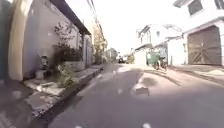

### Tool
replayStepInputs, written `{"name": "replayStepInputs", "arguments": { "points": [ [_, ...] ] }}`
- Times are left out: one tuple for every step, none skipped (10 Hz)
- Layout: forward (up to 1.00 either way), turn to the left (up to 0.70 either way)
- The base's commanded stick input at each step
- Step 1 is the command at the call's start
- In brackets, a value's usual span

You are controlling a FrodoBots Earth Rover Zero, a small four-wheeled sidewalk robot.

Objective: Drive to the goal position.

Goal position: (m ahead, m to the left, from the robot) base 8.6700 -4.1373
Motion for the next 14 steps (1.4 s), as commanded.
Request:
{"name": "replayStepInputs", "arguments": {
  "points": [
    [1.00,0.00],
    [1.00,0.00],
    [1.00,0.00],
    [1.00,0.00],
    [1.00,0.00],
    [1.00,0.00],
    [1.00,0.00],
    [1.00,0.00],
    [1.00,0.00],
    [1.00,0.00],
    [1.00,0.00],
    [1.00,0.00],
    [1.00,0.00],
    [1.00,0.00]
  ]
}}
